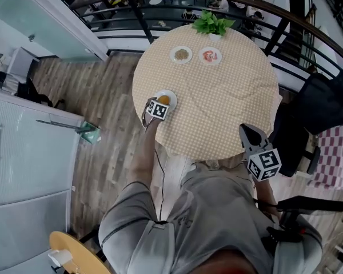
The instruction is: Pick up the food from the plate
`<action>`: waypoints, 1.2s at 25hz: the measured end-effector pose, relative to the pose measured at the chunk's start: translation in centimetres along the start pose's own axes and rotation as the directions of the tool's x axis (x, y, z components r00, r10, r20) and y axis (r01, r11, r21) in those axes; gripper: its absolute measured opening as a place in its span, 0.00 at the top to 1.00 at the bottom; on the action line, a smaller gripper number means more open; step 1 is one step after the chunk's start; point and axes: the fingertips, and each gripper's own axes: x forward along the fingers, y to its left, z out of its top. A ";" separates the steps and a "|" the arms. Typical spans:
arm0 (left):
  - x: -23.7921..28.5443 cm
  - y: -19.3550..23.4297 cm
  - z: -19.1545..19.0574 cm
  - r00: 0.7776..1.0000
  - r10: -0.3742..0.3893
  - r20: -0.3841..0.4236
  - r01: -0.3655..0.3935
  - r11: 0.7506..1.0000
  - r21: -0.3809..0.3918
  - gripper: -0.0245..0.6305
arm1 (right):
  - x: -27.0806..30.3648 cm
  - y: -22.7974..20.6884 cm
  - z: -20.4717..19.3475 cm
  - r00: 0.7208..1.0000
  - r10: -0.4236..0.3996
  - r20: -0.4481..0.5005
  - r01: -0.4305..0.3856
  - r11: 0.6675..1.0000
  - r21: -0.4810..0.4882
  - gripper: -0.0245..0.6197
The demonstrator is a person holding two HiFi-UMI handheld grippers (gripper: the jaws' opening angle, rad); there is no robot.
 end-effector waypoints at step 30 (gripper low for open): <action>9.2 -0.4 -2.7 0.953 -0.159 -0.257 0.163 0.987 -0.004 0.43 | -0.2 -1.7 -3.3 0.989 -0.094 -0.116 0.098 0.995 0.030 0.94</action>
